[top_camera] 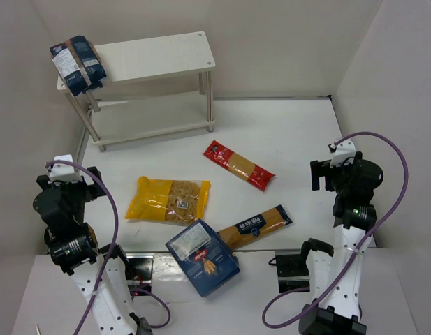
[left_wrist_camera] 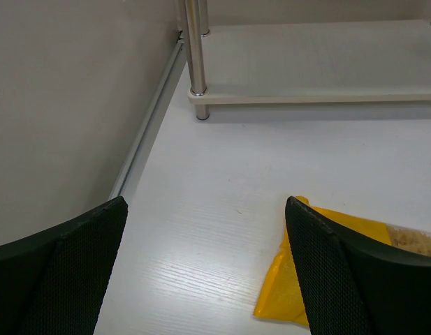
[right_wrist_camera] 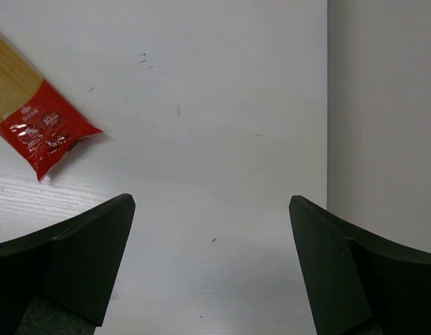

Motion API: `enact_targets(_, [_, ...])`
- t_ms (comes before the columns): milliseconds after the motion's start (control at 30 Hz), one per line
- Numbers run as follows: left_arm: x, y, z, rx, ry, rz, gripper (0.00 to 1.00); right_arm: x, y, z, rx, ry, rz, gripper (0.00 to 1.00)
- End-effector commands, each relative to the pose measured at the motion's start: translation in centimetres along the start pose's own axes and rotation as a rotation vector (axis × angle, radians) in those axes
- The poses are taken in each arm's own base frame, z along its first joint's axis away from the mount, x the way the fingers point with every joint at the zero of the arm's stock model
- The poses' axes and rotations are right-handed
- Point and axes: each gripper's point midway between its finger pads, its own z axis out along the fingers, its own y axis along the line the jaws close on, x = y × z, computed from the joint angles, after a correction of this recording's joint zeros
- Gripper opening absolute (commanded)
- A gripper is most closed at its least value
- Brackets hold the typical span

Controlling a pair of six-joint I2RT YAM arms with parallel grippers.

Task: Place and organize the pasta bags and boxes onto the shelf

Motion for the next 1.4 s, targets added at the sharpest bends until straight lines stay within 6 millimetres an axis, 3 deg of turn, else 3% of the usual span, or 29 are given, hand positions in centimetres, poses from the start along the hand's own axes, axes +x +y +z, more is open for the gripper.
enact_targets(0, [-1.4, -0.2, -0.3, 0.007, -0.058, -0.008, 0.99, -0.9, -0.1, 0.0, -0.013, -0.032, -0.026, 1.0])
enact_targets(367, [-1.3, -0.2, -0.1, 0.008, -0.049, -0.01, 0.99, -0.8, 0.2, -0.2, -0.023, -0.032, -0.036, 1.0])
enact_targets(533, [-1.1, -0.1, 0.1, 0.009, -0.038, -0.014, 0.99, -1.5, -0.6, 0.0, 0.018, -0.035, 0.021, 1.0])
enact_targets(600, [-0.9, -0.1, 0.4, 0.01, -0.026, -0.018, 0.99, -3.6, -0.5, -0.1, -0.023, -0.057, 0.029, 1.0])
enact_targets(633, [-0.5, 0.0, 0.8, 0.011, -0.004, -0.024, 0.99, -3.0, 0.2, 1.1, -0.099, 0.005, 0.076, 1.0])
enact_targets(667, [-0.3, 0.1, 1.0, 0.012, 0.005, -0.027, 0.99, -5.2, -0.2, 1.0, -0.118, -0.012, 0.073, 1.0])
enact_targets(700, [-0.3, 0.1, 1.0, 0.012, 0.005, -0.027, 0.99, -5.6, 0.0, 1.5, -0.16, 0.013, 0.09, 1.0])
enact_targets(733, [0.0, 0.1, 1.3, 0.013, 0.021, -0.032, 0.99, -3.7, 0.9, 3.2, -0.246, 0.143, 0.153, 1.0])
enact_targets(767, [-0.2, 0.2, 1.5, 0.014, 0.025, -0.024, 0.99, -5.8, 1.5, 3.5, -0.309, 0.137, 0.137, 1.0])
enact_targets(800, [-0.2, 0.2, 1.5, 0.014, 0.025, -0.024, 0.99, -5.5, 2.2, 4.1, -0.354, 0.192, 0.138, 1.0])
enact_targets(833, [0.0, 0.3, 1.8, 0.015, 0.038, -0.028, 0.99, -3.2, 3.7, 5.2, -0.436, 0.331, 0.167, 1.0])
enact_targets(867, [0.5, 0.3, 1.9, 0.016, 0.058, -0.035, 0.99, -3.8, 5.4, 5.6, -0.501, 0.351, 0.102, 1.0])
enact_targets(1000, [0.6, 0.3, 2.1, 0.017, 0.067, -0.038, 0.99, -0.3, 9.0, 7.1, -0.499, 0.508, -0.091, 1.0])
enact_targets(1033, [0.6, 0.3, 2.1, 0.017, 0.067, -0.038, 0.99, 0.7, 10.0, 6.9, -0.501, 0.523, -0.133, 1.0])
enact_targets(1133, [0.5, 0.3, 1.9, 0.016, 0.057, -0.034, 0.99, 0.2, 13.4, 6.2, -0.54, 0.45, -0.282, 1.0])
enact_targets(1267, [0.5, 0.3, 1.9, 0.016, 0.057, -0.034, 0.99, 0.6, 15.6, 6.2, -0.613, 0.395, -0.372, 1.0])
enact_targets(1367, [0.6, 0.3, 2.1, 0.017, 0.066, -0.037, 0.99, 1.6, 16.9, 7.5, -0.676, 0.386, -0.424, 1.0])
